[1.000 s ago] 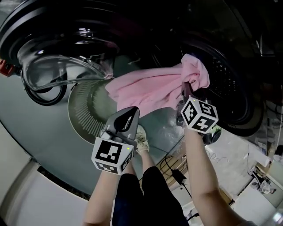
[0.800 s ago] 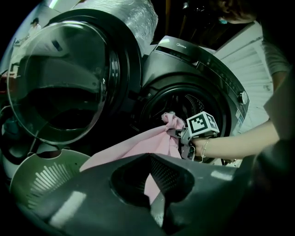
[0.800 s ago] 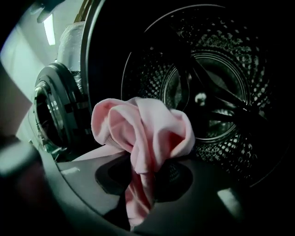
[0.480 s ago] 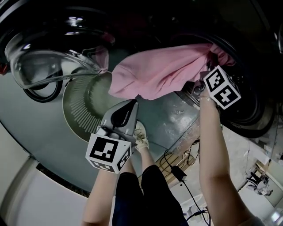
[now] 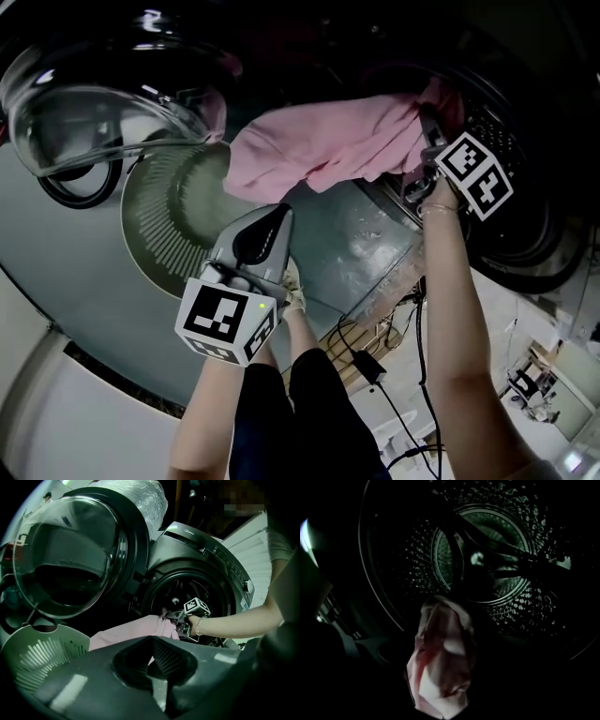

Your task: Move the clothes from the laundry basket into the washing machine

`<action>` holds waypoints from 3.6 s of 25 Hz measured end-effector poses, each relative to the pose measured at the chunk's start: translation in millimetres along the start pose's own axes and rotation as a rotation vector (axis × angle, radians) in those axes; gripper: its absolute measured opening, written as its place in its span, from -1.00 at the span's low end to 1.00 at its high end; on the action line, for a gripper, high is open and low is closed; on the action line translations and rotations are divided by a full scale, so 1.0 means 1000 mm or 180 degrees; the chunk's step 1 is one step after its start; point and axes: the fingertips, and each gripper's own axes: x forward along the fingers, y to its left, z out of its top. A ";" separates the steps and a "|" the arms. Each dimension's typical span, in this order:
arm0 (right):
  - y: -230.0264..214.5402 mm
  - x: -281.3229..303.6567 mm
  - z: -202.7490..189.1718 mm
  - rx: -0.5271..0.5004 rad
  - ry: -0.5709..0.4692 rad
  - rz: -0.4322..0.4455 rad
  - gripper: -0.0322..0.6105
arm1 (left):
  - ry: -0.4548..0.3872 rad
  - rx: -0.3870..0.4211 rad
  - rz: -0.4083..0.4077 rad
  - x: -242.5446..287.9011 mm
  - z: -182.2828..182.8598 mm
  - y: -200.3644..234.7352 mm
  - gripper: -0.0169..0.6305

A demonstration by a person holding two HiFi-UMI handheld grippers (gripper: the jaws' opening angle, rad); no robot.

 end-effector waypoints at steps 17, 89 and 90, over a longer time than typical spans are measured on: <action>0.125 -0.042 -0.200 0.0205 0.0911 0.0918 0.72 | 0.0188 -0.0097 0.0220 -0.010 -0.020 0.024 -0.94; 0.042 -0.019 -0.118 -0.0500 0.0545 0.0200 -0.29 | 0.0122 -0.0121 0.0048 0.009 -0.008 0.014 -0.94; 0.042 -0.017 -0.109 -0.0567 0.0485 0.0188 -0.38 | 0.0104 -0.0130 0.0029 0.008 -0.007 0.013 -0.94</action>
